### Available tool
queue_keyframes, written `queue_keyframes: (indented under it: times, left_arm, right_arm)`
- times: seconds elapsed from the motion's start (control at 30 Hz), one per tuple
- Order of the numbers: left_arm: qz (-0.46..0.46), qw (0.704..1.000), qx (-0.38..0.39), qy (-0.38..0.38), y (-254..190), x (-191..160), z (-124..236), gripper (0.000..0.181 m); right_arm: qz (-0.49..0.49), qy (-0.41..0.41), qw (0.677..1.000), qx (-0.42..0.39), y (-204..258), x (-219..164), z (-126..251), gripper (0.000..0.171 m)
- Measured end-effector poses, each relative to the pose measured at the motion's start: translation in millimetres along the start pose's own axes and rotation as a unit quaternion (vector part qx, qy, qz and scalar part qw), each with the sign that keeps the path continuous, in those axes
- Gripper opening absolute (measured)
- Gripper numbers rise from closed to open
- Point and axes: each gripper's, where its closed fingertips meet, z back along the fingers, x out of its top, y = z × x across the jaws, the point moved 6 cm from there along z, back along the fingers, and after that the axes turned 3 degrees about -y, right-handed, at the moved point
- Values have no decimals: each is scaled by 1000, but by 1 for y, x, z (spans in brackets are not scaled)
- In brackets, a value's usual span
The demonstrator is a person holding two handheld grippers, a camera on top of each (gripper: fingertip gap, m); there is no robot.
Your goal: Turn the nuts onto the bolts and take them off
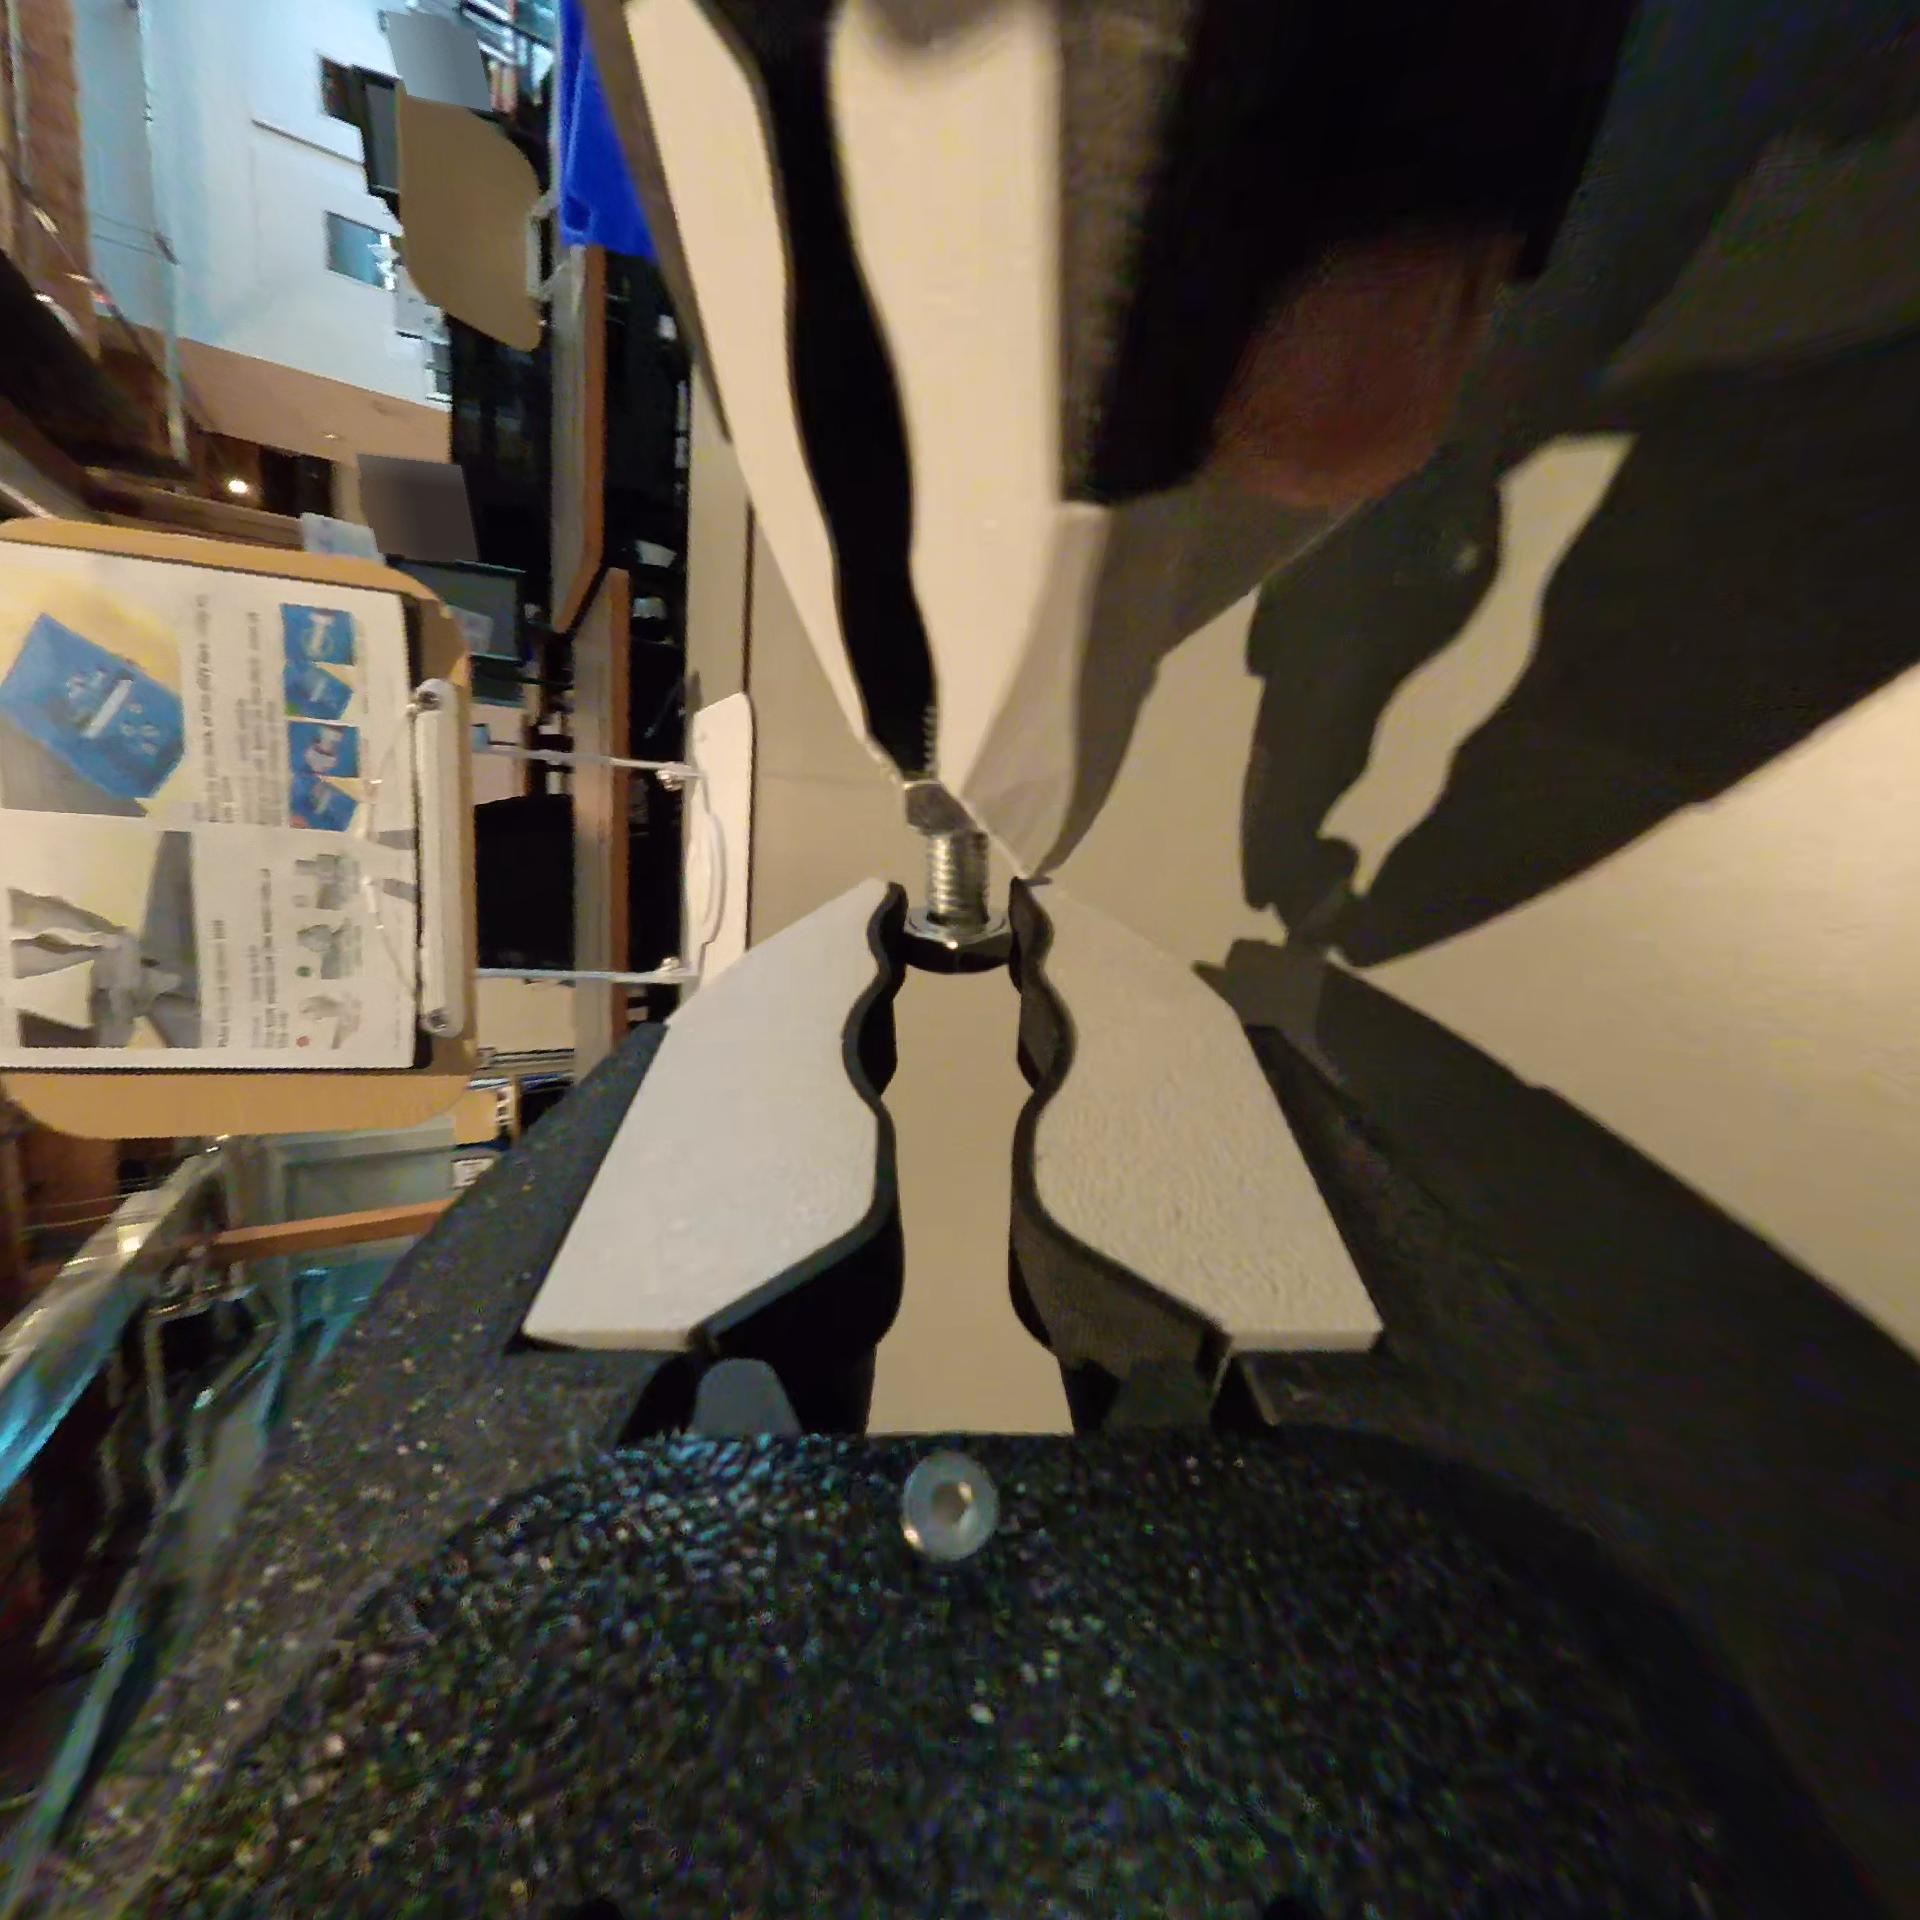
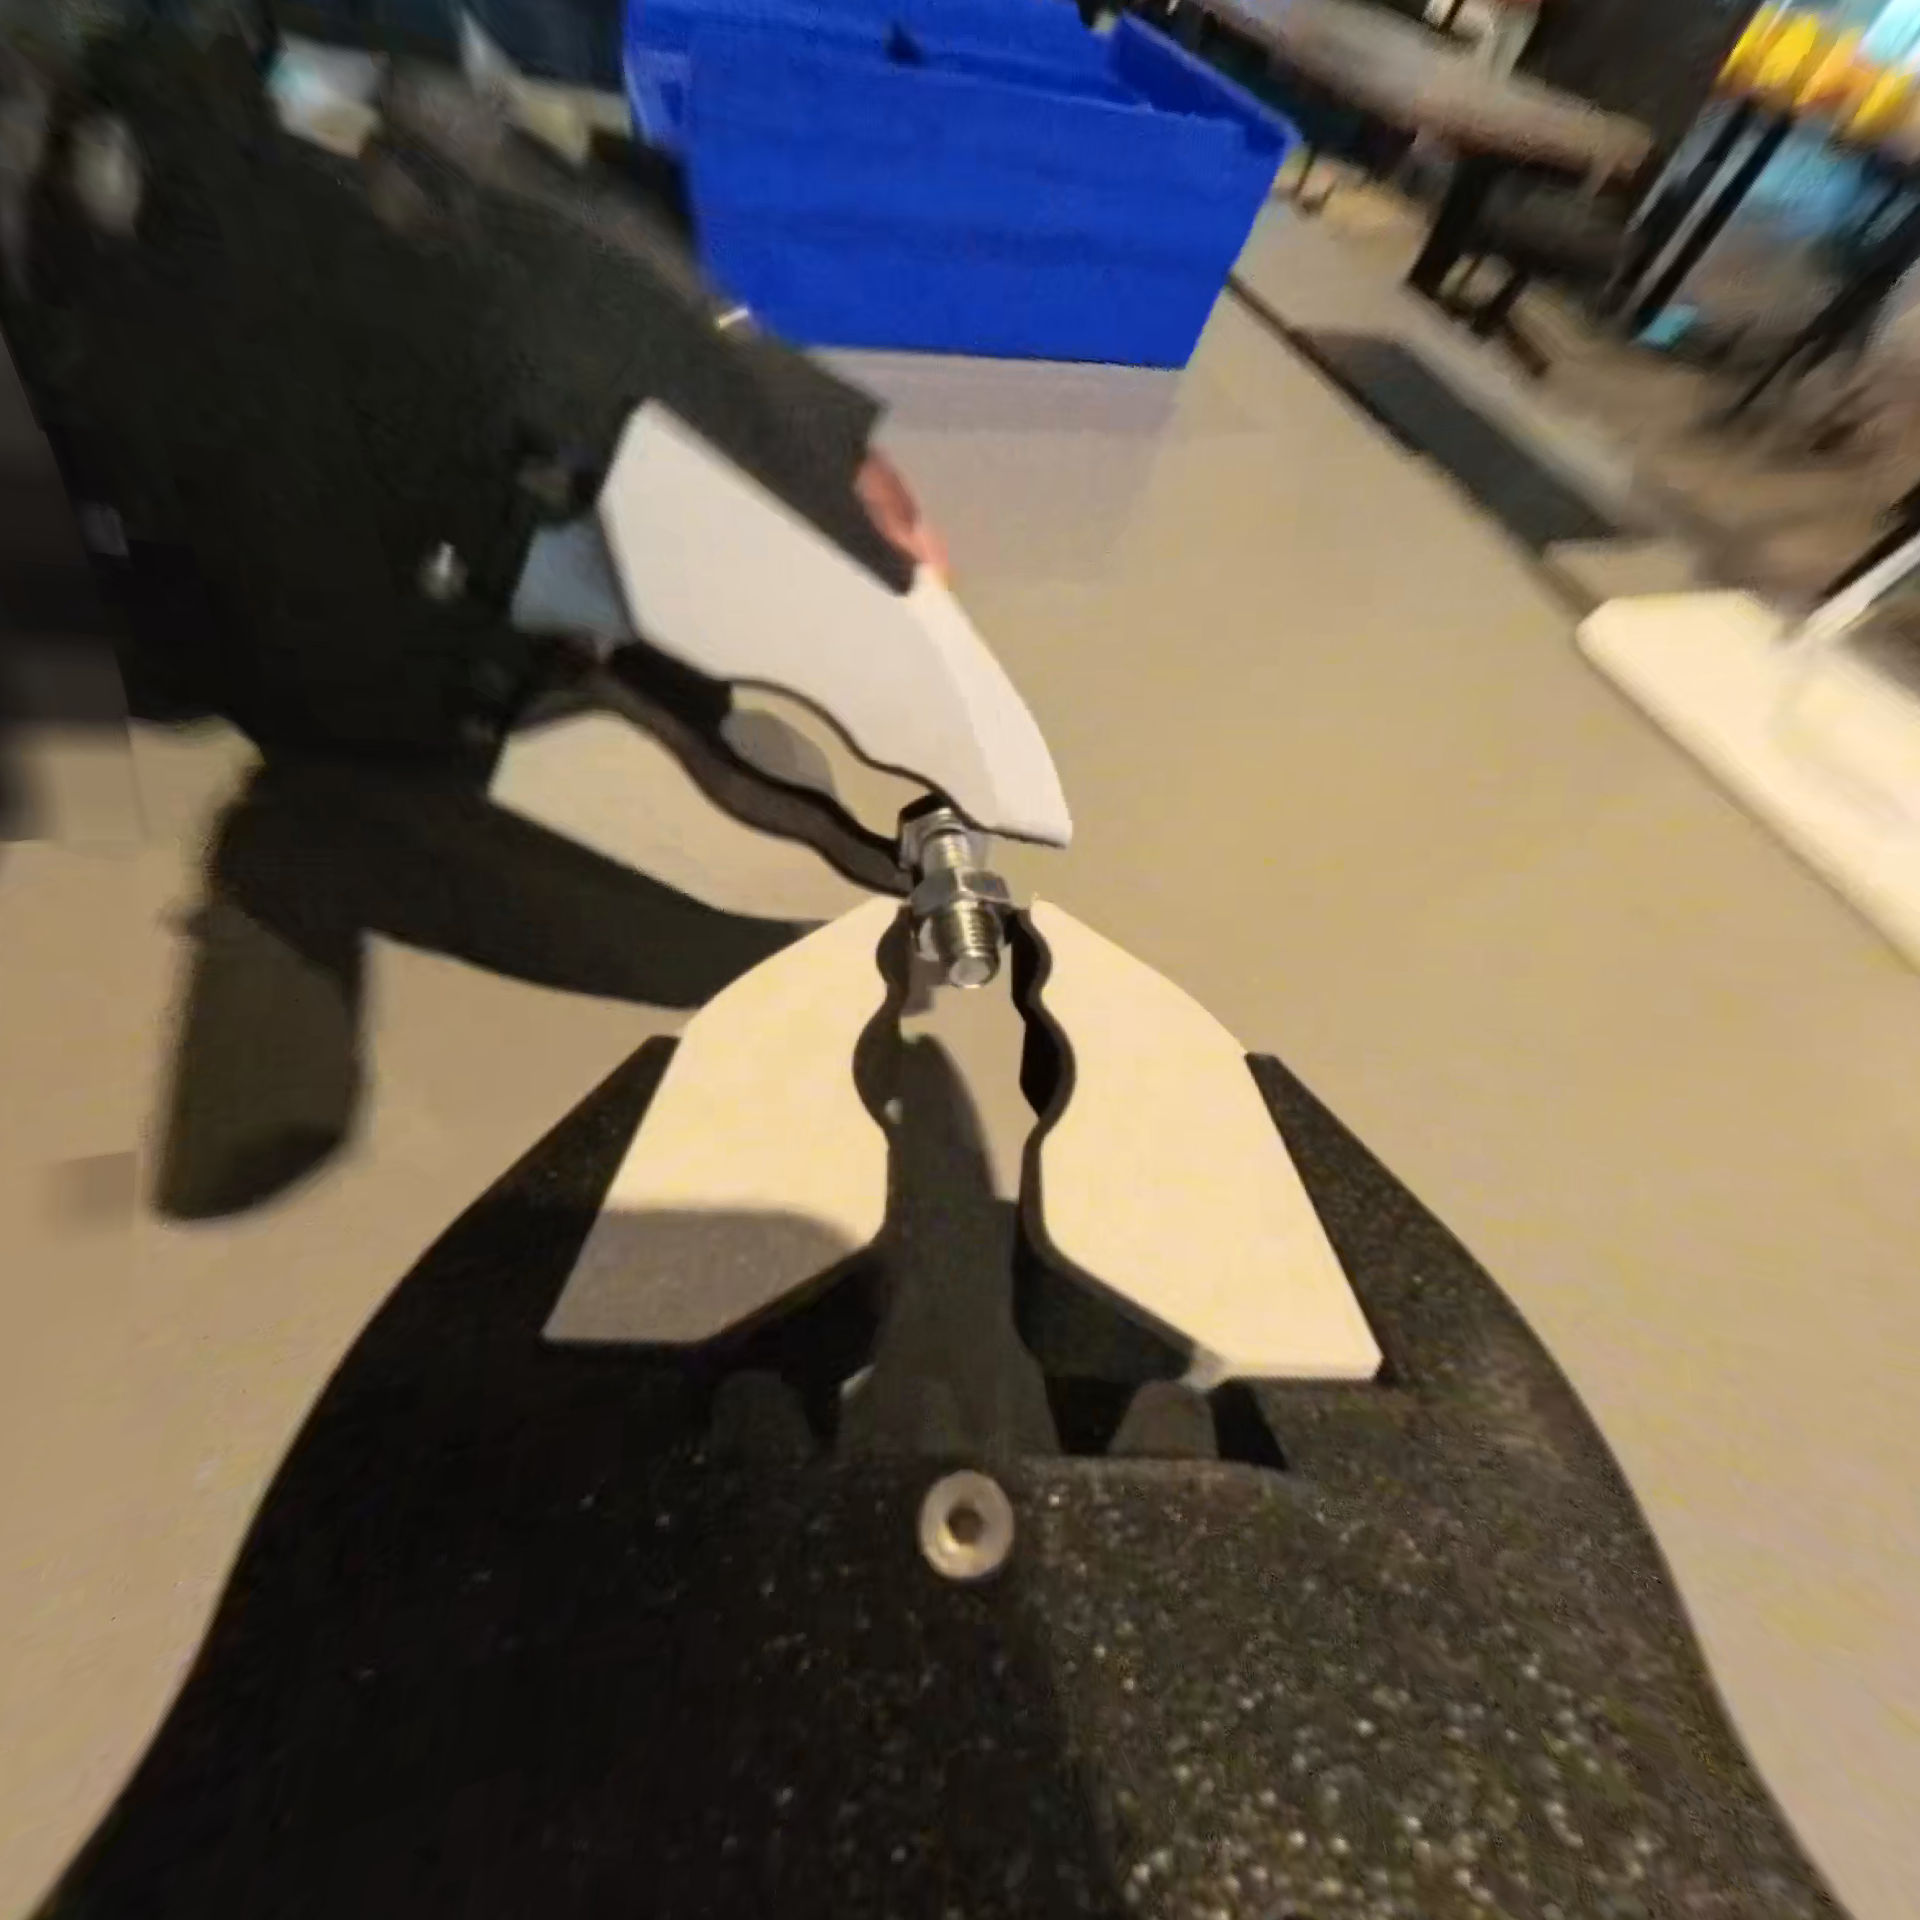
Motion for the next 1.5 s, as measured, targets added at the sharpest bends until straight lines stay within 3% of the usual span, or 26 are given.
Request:
queue_keyframes:
  times: [0.13,0.23,0.4,0.57,0.73,0.83,0.93,1.03,1.13,1.2,1.27,1.33,1.5]
  left_arm:
    - [-3,1000,19,0,4,1,2,19]
    - [13,1000,13,-9,4,1,3,19]
    - [35,999,-3,-25,4,2,4,19]
    - [40,999,-11,-28,3,2,3,19]
    - [25,999,-13,-20,0,2,2,19]
    - [8,1000,-6,-7,-1,0,1,19]
    - [-19,1000,14,4,-1,1,2,19]
    - [-14,1000,20,-5,2,2,3,19]
    - [-3,1000,15,-11,2,2,4,19]
    - [2,1000,11,-10,2,2,3,19]
    - [10,1000,7,-11,2,0,3,19]
    - [20,1000,2,-14,3,0,3,19]
    - [24,1000,-5,-16,2,0,3,19]
  right_arm:
    - [-267,-57,955,117,-10,-1,0,18]
    - [-294,-94,939,151,-15,-2,4,32]
    - [-27,-53,997,39,-13,2,12,43]
    - [222,-3,973,-66,5,6,9,34]
    - [272,35,956,-105,11,3,1,19]
    - [160,46,983,-81,8,3,-2,19]
    - [-58,25,998,-2,1,3,-1,18]
    - [-282,-36,952,115,-9,0,1,18]
    - [-361,-80,909,189,-14,-6,2,19]
    - [-317,-87,927,181,-16,-4,5,25]
    - [-231,-61,963,127,-18,-4,8,36]
    - [-139,-34,987,76,-16,-3,10,36]
    - [70,15,997,-18,-6,1,10,36]
